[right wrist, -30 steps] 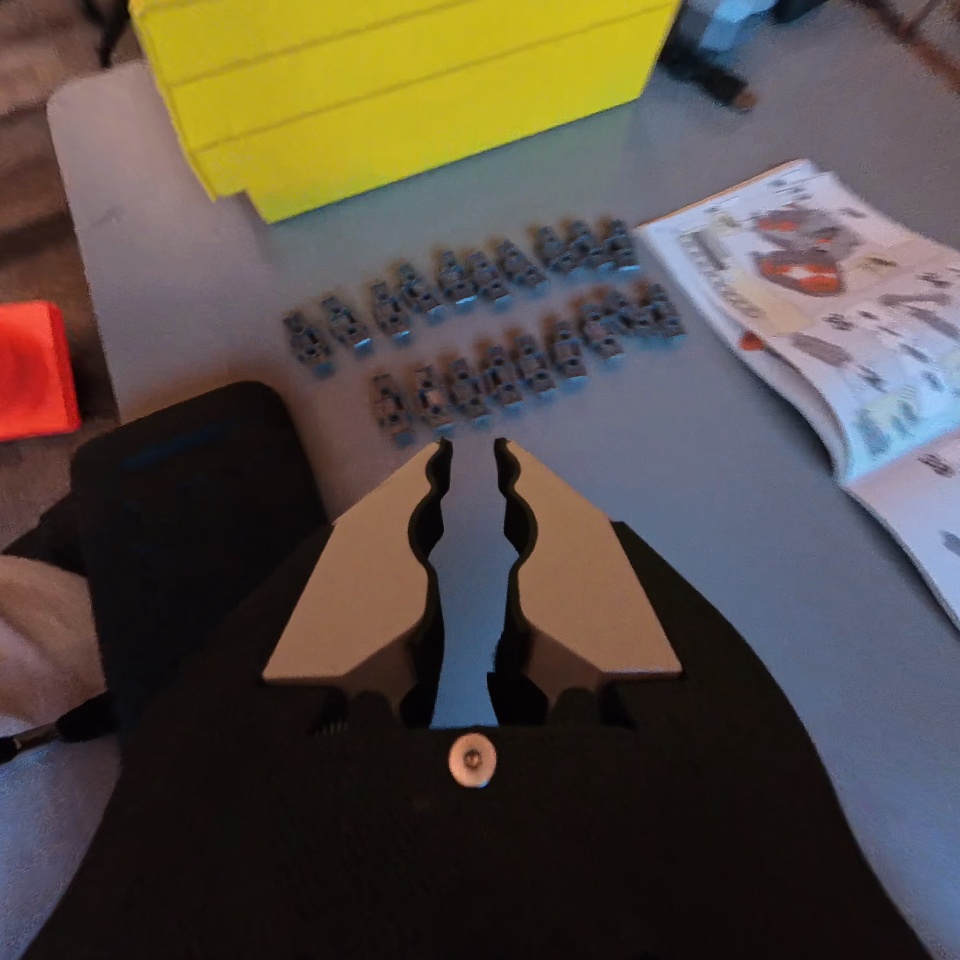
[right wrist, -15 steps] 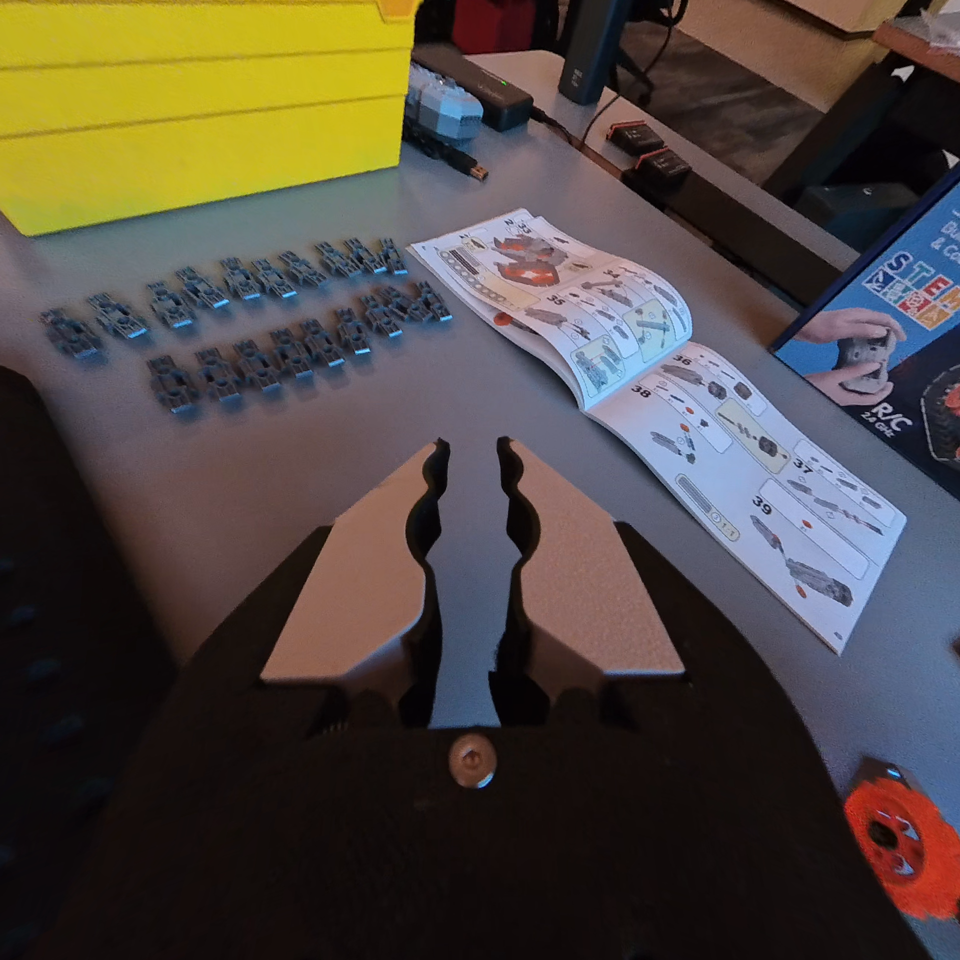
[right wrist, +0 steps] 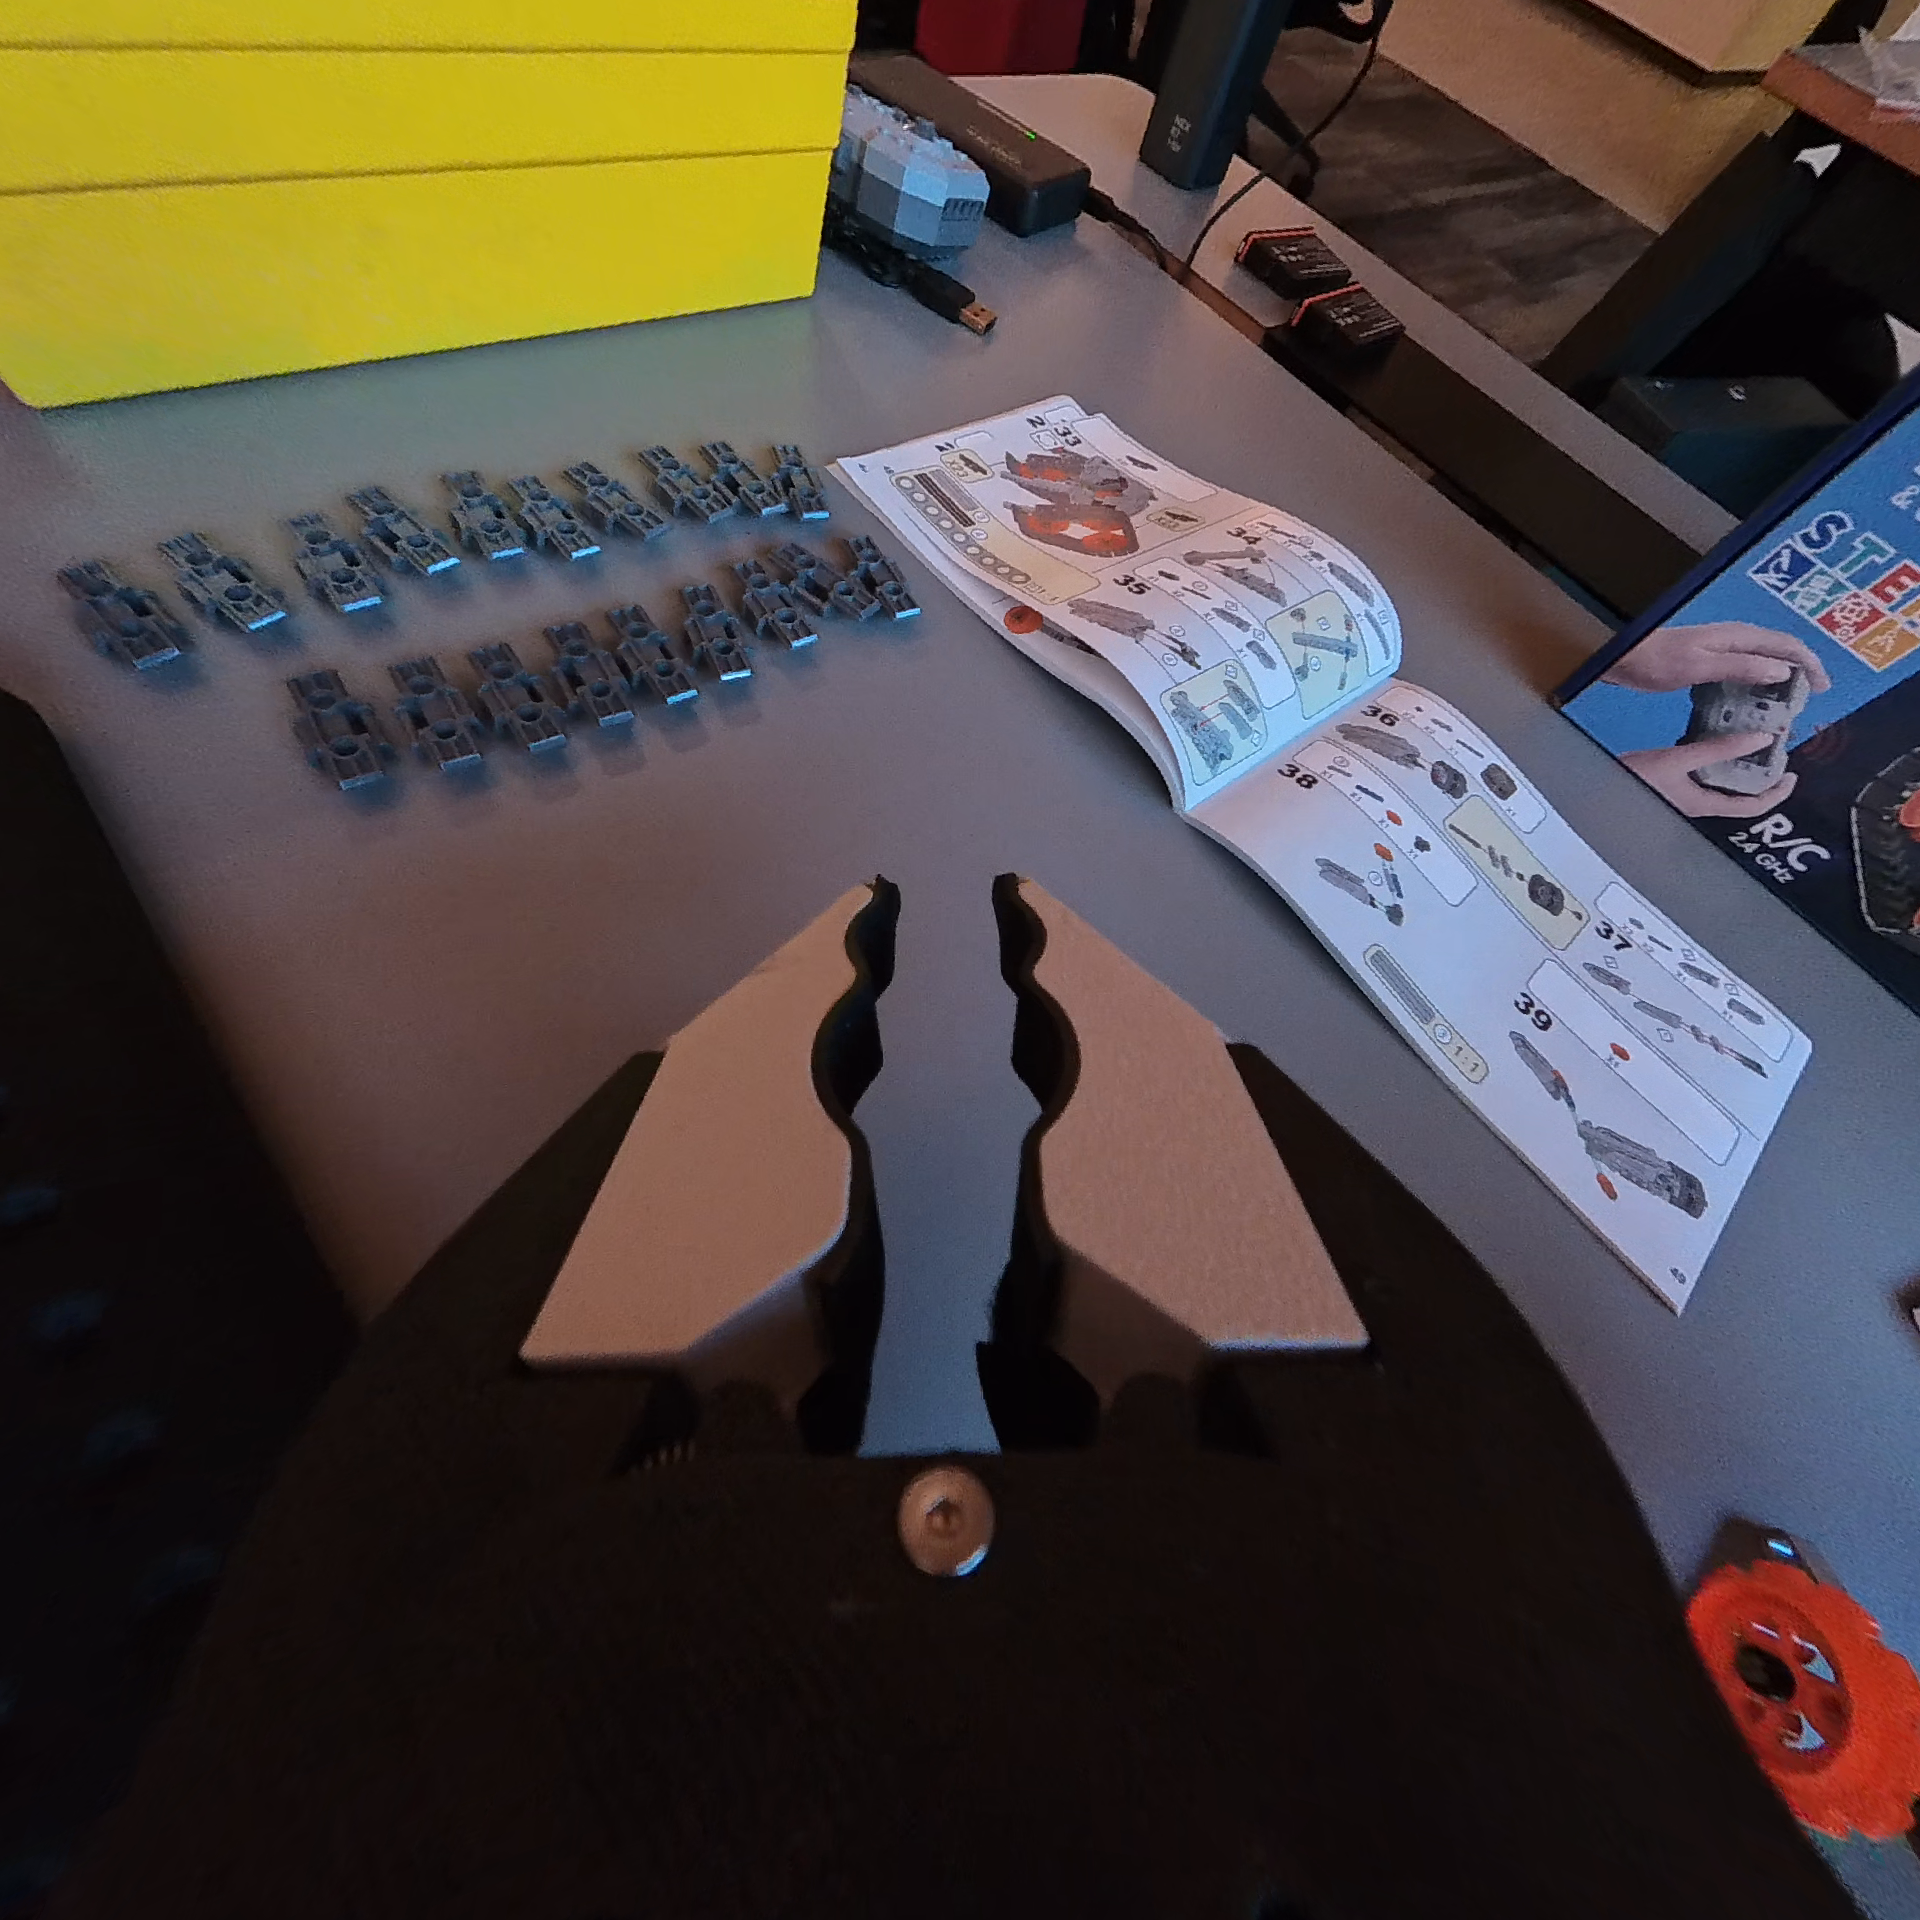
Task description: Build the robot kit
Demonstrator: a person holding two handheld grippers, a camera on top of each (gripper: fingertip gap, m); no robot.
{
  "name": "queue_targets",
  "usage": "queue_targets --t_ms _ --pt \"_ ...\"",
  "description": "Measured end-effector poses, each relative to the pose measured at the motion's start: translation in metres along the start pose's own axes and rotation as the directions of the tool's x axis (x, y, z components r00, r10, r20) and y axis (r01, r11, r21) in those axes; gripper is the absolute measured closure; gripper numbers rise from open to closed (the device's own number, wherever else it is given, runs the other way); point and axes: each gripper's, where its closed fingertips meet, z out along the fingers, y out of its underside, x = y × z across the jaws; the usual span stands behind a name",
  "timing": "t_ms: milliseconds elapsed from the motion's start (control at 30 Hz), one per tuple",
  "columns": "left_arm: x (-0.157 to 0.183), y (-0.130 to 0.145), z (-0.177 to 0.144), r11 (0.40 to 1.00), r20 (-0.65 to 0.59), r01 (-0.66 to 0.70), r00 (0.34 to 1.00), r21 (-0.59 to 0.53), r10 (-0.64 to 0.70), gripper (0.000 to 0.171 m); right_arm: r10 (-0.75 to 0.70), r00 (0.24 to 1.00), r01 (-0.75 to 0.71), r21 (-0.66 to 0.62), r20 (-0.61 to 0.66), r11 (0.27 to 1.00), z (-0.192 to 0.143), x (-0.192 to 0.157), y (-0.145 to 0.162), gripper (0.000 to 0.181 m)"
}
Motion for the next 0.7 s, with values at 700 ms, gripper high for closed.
queue_targets --t_ms 700 --pt "-0.028 0.003 0.072 0.873 -0.049 -0.412 0.909 -0.262 0.414 0.15 0.065 0.997 -0.066 0.035 0.042 0.997 -0.004 0.002 -0.003 0.163"
